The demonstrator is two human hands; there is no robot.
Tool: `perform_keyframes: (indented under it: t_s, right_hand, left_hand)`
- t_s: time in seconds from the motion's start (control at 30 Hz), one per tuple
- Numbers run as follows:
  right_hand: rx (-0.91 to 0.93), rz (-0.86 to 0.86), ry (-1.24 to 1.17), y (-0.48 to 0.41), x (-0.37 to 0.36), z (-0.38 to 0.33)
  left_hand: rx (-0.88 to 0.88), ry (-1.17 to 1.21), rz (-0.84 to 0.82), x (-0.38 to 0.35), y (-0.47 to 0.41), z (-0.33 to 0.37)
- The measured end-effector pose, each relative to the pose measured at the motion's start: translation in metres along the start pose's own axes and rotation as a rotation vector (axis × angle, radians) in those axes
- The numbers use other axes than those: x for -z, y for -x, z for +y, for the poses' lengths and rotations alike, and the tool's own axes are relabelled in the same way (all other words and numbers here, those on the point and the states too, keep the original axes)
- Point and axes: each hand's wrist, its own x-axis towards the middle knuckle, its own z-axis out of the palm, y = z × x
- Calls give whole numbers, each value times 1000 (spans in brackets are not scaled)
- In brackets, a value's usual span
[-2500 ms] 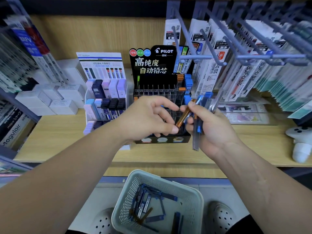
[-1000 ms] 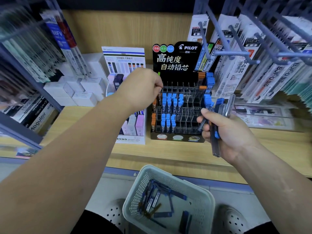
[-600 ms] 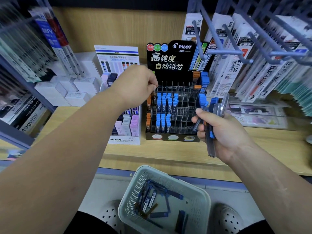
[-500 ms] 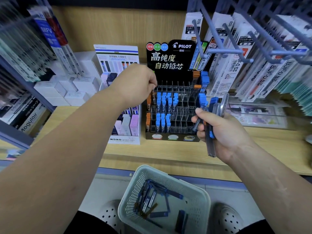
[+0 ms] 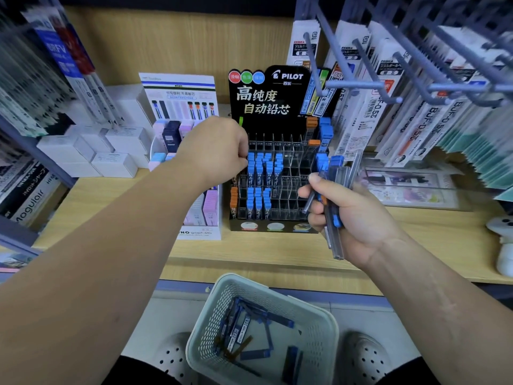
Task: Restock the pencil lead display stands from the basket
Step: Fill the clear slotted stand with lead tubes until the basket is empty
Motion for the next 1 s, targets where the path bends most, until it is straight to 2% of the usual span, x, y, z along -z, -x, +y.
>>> perform_keyframes:
  t_s: [0.17,0.27,0.33,0.4,0.47,0.67,0.83,1.0]
  right_hand:
    - [14,-4,63,0,0,0]
    - [11,4,136,0,-2,2]
    - [13,-8,192,2,-4,3]
    - [36,-38,259,5,-7,4]
    - [60,-64,302,7,-8,5]
    - [42,-77,349,11,-5,5]
    - [38,13,252,9,1,0]
    - [39,61,225,5,10,-3]
  left_hand:
    - [-23,84,95,12,1,8]
    - [9,263,150,21,7,26]
    - [83,500,63,21,13,43]
    - [166,715,-107,17,20,56]
    - [201,797,-240,9,27,63]
    - [278,935,-283,-4,37,65]
    - [351,1058,-174,9,30,53]
    - [270,882,36,16,23,37]
